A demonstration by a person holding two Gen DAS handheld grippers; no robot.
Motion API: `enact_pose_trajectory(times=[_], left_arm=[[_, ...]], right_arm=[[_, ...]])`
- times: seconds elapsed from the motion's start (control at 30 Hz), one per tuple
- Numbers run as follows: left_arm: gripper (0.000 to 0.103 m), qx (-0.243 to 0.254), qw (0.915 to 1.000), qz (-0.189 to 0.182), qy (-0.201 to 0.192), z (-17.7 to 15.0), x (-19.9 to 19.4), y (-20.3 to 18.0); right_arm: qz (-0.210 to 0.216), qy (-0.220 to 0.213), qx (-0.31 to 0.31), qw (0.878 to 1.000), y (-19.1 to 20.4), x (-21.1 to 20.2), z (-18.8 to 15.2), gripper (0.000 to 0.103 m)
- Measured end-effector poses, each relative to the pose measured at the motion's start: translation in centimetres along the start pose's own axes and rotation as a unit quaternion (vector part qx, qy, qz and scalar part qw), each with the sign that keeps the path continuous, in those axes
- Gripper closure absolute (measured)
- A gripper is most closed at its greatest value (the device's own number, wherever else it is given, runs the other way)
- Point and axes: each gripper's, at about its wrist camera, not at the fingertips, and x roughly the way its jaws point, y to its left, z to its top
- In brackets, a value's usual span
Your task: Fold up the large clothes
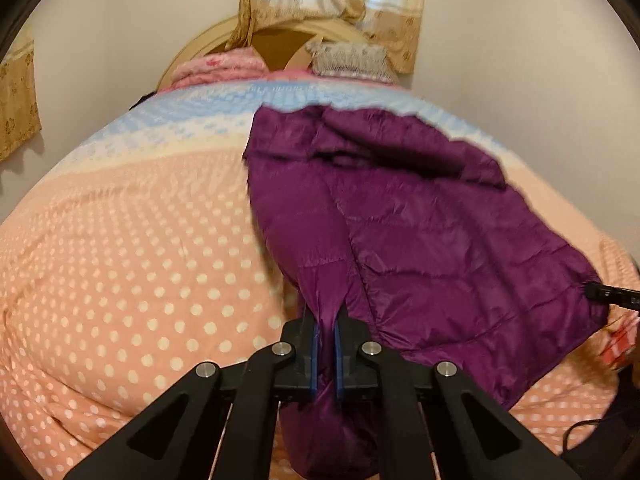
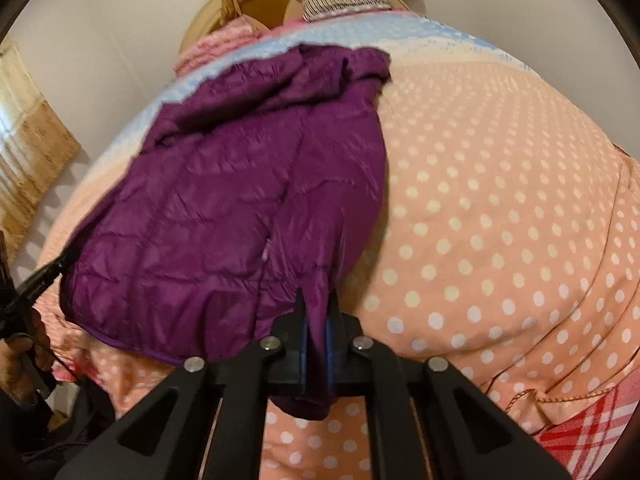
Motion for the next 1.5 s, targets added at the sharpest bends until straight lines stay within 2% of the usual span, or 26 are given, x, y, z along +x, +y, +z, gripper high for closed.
enact_pose_trajectory(times=[0.23,0.43,0.47,0.53,0.57,0.63,0.67,0.7,0.87,1.07,1.17,1.27,1.33,1.5], left_arm=[[0.099,0.002,0.9982,-0.045,-0.040,1.7,-6.5,-1.1],[0.100,-0.012,0.9934,-0.081,-0.080,4.2,-12.1,-1.5],[0.100,-0.009,0.9931,-0.078,-0.087,4.5,-12.6,-1.6],[0.100,0.010,0.9943,-0.061,-0.088,4.9,-12.9,-2.0],[0.100,0.011,0.9952,-0.053,-0.082,4.8,-12.3,-1.8],[0.100,0.001,0.9971,-0.044,-0.063,4.0,-11.3,-1.2],[0.100,-0.007,0.9979,-0.040,-0.050,3.6,-10.5,-0.6],[0.100,-0.009,0.9984,-0.035,-0.042,3.2,-10.1,-0.4],[0.100,-0.015,0.9996,-0.018,-0.017,1.9,-7.9,0.5],[0.100,0.003,1.0000,0.003,0.008,-0.3,-5.9,0.7],[0.100,-0.001,0.9998,0.003,0.022,-1.2,-5.0,1.2],[0.100,-0.002,0.9997,0.002,0.023,-1.3,-5.0,1.4],[0.100,0.001,0.9999,-0.004,0.016,-1.0,-5.5,1.2],[0.100,-0.003,0.9983,-0.055,-0.020,0.9,-9.5,0.2]], right_arm=[[0.039,-0.065,-0.009,0.997,0.2,-6.7,1.7,0.095],[0.056,-0.161,-0.015,0.985,-0.2,-15.0,3.1,0.097],[0.052,-0.167,-0.019,0.984,-0.3,-15.6,3.4,0.097],[0.058,-0.157,-0.014,0.986,-0.9,-15.0,4.0,0.096],[0.067,-0.145,0.007,0.987,-1.8,-13.8,3.9,0.091],[0.064,-0.114,0.031,0.991,-2.6,-11.4,3.5,0.069],[0.060,-0.092,0.047,0.993,-3.0,-9.4,2.9,0.044],[0.059,-0.083,0.056,0.993,-3.2,-8.1,2.4,0.036],[0.040,0.010,0.058,0.997,-3.4,-1.7,0.6,0.036],[0.065,0.080,0.094,0.990,-4.5,2.7,-2.2,0.036],[0.092,0.114,0.099,0.984,-3.9,3.9,-3.0,0.037],[0.118,0.137,0.081,0.980,-3.0,4.3,-3.4,0.091],[0.123,0.120,0.065,0.983,-2.5,3.0,-3.0,0.093],[0.159,0.024,0.040,0.986,-1.6,-4.1,0.1,0.095]])
